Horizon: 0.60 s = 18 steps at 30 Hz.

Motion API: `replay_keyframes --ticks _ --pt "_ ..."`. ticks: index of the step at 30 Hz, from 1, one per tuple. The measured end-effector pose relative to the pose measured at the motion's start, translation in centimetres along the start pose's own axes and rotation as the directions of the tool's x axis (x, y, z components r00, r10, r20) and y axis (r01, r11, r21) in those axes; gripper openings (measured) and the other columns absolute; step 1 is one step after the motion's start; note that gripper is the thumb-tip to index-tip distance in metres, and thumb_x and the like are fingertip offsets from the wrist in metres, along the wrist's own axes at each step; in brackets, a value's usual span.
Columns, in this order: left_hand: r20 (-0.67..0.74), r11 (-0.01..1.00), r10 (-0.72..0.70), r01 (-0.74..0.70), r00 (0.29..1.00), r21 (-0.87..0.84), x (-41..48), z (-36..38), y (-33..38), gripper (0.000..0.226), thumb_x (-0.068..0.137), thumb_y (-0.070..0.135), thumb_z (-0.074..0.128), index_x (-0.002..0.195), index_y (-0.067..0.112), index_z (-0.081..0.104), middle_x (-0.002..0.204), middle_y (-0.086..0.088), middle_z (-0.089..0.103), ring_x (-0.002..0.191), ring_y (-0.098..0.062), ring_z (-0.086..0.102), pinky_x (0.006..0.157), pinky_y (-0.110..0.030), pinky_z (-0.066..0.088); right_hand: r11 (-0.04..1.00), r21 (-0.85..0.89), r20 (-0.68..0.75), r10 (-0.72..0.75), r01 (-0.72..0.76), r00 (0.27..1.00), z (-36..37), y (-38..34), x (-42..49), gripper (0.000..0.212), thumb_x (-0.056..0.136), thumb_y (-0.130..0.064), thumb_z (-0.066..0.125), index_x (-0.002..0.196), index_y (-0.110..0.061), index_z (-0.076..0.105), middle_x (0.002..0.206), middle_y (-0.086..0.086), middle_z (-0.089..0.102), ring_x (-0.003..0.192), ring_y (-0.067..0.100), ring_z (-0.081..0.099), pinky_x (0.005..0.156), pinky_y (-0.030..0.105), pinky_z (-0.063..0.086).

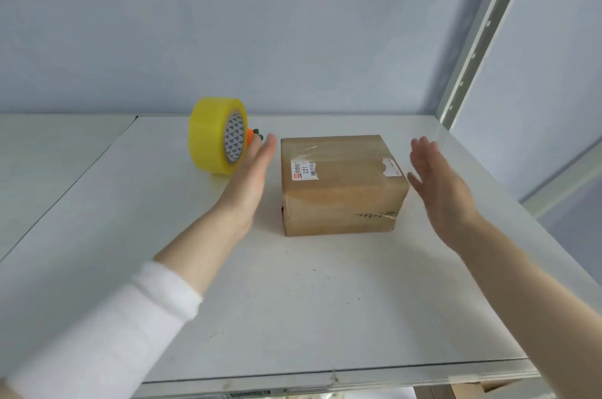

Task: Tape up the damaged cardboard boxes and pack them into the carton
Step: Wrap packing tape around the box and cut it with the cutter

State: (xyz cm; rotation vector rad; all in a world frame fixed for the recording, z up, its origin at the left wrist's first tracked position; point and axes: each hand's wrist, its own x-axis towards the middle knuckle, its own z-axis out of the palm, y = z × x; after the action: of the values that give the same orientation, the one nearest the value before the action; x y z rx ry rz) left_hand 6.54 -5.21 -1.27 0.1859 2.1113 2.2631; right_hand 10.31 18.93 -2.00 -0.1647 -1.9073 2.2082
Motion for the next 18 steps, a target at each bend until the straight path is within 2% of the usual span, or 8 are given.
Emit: replay_keyframes --ticks 1,3,4,6,10,13,16,18 --pt "0.003 0.991 -0.078 0.078 0.997 -0.107 0.4 1.1 0.0 0.059 0.095 0.046 0.043 0.147 0.023 0.027 0.152 0.002 0.032 0.139 -0.014 0.031 0.116 -0.042 0.023 0.994 0.036 0.011 0.101 -0.102 0.995 1.0 0.3 0.2 0.056 0.092 -0.055 0.038 0.135 -0.021 0.048 0.134 -0.006 0.054 0.125 0.010 0.050 0.097 0.025 0.042" --pt "0.014 0.937 -0.213 0.208 0.977 -0.280 0.3 3.1 -0.8 0.055 0.094 0.040 0.048 0.145 0.027 0.033 0.144 -0.004 0.045 0.132 -0.022 0.043 0.110 -0.049 0.032 0.966 0.052 0.050 0.251 -0.254 0.967 2.7 0.9 0.0 0.056 0.087 -0.065 0.038 0.107 -0.025 0.070 0.106 0.000 0.072 0.097 0.016 0.068 0.074 0.026 0.055" --pt "-0.003 0.920 -0.245 0.232 0.969 -0.317 0.2 3.6 -1.1 0.056 0.093 0.039 0.050 0.145 0.031 0.032 0.143 -0.002 0.047 0.131 -0.022 0.044 0.110 -0.049 0.033 0.957 0.050 0.060 0.283 -0.286 0.957 3.0 0.9 -0.2 0.054 0.085 -0.067 0.039 0.095 -0.026 0.075 0.096 0.000 0.074 0.087 0.016 0.071 0.066 0.026 0.056" --pt "-0.008 0.901 -0.253 0.233 0.967 -0.365 0.2 3.7 -1.4 0.054 0.093 0.038 0.051 0.143 0.034 0.034 0.136 -0.002 0.054 0.124 -0.022 0.051 0.104 -0.047 0.040 0.955 0.058 0.068 0.285 -0.289 0.956 3.0 0.7 -0.2 0.048 0.086 -0.063 0.043 0.086 -0.028 0.076 0.089 -0.001 0.075 0.079 0.014 0.072 0.058 0.024 0.054" --pt "-0.021 0.890 -0.251 0.222 0.968 -0.397 0.3 3.4 -0.9 0.044 0.092 0.034 0.054 0.135 0.032 0.047 0.107 -0.002 0.069 0.099 -0.021 0.064 0.080 -0.038 0.052 0.957 0.066 0.072 0.276 -0.281 0.958 2.6 0.3 -0.4 0.041 0.087 -0.057 0.046 0.101 -0.026 0.070 0.089 -0.002 0.075 0.077 0.013 0.071 0.061 0.025 0.052" --pt "0.038 0.885 -0.217 0.213 0.976 -0.414 -1.0 3.7 -0.4 0.026 0.090 0.027 0.055 0.115 0.031 0.060 0.083 0.001 0.072 0.078 -0.016 0.067 0.070 -0.033 0.054 0.970 0.055 0.063 0.232 -0.235 0.971 2.3 -0.4 -2.2 0.039 0.086 -0.056 0.048 0.093 -0.028 0.074 0.091 -0.002 0.075 0.080 0.013 0.071 0.063 0.025 0.052" --pt "0.137 0.891 -0.173 0.214 0.975 -0.401 -2.7 4.5 0.5 0.016 0.091 0.026 0.053 0.102 0.031 0.064 0.083 0.002 0.070 0.079 -0.018 0.065 0.074 -0.034 0.053 0.975 0.106 -0.047 0.200 -0.194 0.979 1.4 -1.3 -5.5 0.035 0.085 -0.054 0.051 0.081 -0.029 0.076 0.082 -0.003 0.075 0.072 0.014 0.071 0.060 0.024 0.052" --pt "0.219 0.909 -0.145 0.218 0.965 -0.355 -4.2 5.2 1.4 0.028 0.091 0.027 0.053 0.118 0.028 0.060 0.090 0.002 0.069 0.088 -0.020 0.064 0.084 -0.039 0.050 0.975 0.167 -0.153 0.174 -0.148 0.973 0.9 -1.8 -8.2 0.033 0.083 -0.051 0.054 0.078 -0.027 0.075 0.074 -0.002 0.072 0.066 0.016 0.069 0.061 0.027 0.051"
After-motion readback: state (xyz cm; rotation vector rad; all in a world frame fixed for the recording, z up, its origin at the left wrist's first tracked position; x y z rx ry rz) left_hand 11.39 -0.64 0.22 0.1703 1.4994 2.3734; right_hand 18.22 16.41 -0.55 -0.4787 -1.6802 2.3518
